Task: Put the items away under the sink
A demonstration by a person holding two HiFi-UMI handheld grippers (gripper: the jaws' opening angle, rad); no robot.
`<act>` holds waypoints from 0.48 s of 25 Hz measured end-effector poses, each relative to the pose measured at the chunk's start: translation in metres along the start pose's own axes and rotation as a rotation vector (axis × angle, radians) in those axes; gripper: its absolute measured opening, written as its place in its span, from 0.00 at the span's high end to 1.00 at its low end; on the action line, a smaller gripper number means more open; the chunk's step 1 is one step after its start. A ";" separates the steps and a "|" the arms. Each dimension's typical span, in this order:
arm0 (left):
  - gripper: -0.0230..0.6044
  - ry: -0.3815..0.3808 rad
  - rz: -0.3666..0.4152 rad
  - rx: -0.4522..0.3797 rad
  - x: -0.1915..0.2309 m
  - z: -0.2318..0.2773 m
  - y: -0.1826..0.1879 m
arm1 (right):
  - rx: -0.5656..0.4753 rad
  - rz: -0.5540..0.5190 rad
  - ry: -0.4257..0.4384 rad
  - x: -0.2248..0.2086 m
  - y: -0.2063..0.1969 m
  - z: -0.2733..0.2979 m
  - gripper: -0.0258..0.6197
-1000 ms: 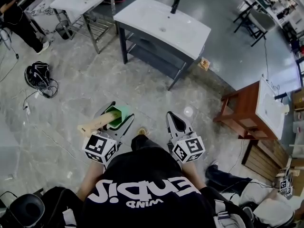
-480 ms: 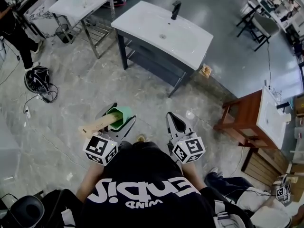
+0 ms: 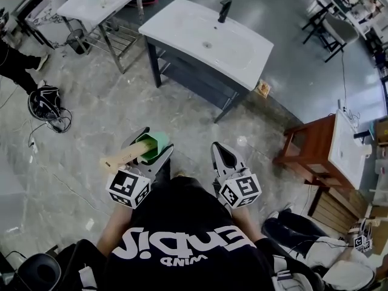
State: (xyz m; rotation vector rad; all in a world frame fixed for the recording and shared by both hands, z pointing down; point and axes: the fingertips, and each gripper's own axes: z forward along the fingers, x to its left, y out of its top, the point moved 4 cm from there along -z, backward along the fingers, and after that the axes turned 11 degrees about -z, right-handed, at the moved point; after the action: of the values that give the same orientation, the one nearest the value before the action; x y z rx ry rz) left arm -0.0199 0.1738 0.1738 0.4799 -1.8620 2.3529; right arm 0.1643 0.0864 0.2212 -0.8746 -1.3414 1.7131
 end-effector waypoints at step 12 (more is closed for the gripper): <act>0.41 -0.122 0.014 0.012 0.070 0.066 0.037 | -0.014 0.002 -0.093 -0.017 0.021 0.074 0.93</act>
State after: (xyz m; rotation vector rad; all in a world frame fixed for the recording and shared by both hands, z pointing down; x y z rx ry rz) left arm -0.0843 0.0932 0.1747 0.6277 -1.9078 2.3959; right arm 0.1046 0.0352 0.2165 -0.8128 -1.4152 1.7672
